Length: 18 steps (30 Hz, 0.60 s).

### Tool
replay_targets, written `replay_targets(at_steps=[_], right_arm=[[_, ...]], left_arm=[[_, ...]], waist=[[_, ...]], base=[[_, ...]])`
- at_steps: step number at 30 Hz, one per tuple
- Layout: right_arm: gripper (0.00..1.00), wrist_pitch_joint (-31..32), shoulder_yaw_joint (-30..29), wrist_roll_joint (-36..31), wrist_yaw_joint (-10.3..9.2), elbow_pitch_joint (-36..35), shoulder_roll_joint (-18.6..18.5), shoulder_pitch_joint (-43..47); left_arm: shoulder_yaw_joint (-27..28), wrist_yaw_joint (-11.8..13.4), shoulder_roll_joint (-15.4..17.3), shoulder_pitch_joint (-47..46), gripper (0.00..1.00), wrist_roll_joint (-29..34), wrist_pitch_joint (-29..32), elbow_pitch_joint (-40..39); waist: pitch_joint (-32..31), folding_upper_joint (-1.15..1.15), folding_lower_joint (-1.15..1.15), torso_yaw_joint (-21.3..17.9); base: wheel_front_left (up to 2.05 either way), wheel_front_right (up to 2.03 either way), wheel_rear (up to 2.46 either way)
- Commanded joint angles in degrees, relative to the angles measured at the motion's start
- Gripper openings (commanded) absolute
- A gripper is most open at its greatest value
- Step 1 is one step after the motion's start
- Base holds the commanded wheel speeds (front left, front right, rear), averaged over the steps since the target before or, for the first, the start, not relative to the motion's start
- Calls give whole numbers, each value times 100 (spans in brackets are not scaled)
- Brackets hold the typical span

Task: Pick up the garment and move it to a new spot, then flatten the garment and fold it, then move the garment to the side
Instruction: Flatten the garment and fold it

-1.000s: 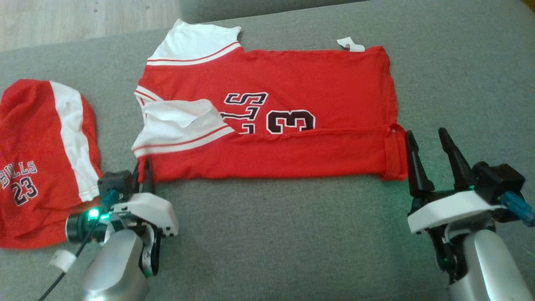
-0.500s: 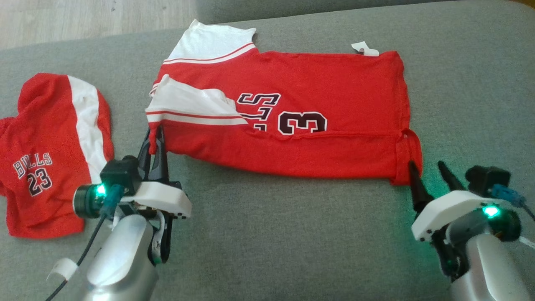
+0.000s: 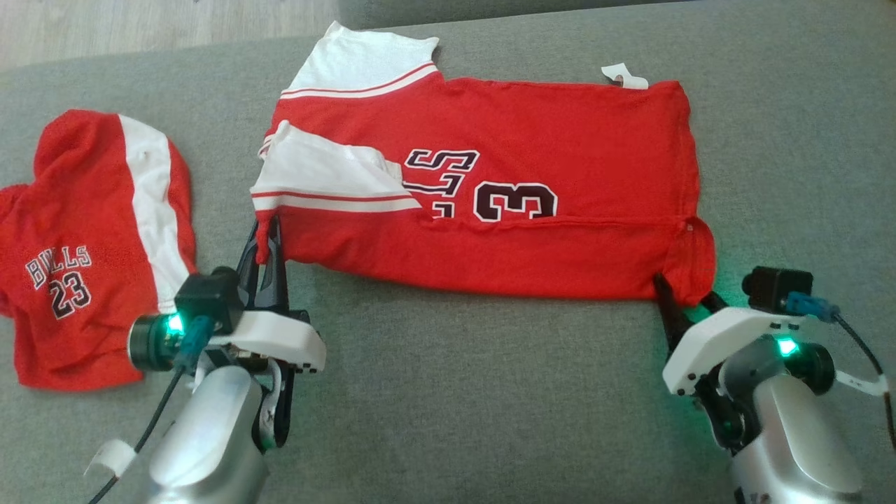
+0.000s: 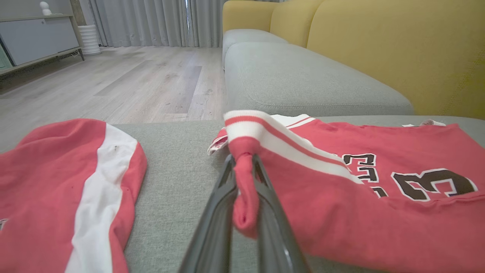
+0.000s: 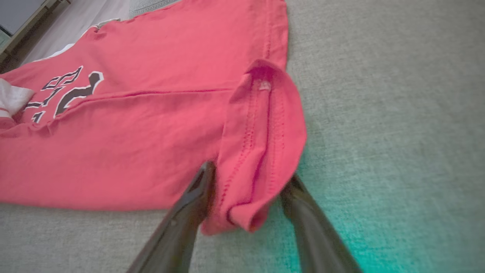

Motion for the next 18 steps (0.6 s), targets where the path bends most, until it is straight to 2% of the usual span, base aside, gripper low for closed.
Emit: replay_targets(at_steps=[1,10,15,18], right_arm=[[0,-23,203,-40,39,21,0,-117],[0,-320,-145,-789,39,-73,0,-195],[0,-203,-303,-1135,39,-350,-10,-37],[0,54,-215,-1107,39,-659,-206,196]], left_arm=[[195,31,156,-102,0,-15,-22,-151],[194,63,225,78,0,-77,-13,-72],[203,87,271,322,0,-149,-5,-82],[163,139,280,587,0,-176,17,-189]], waist=[[-6,0,0,7],[-172,0,0,-29],[-394,0,0,-54],[-605,0,0,-42]], base=[[0,0,0],[0,0,0],[0,0,0],[0,0,0]])
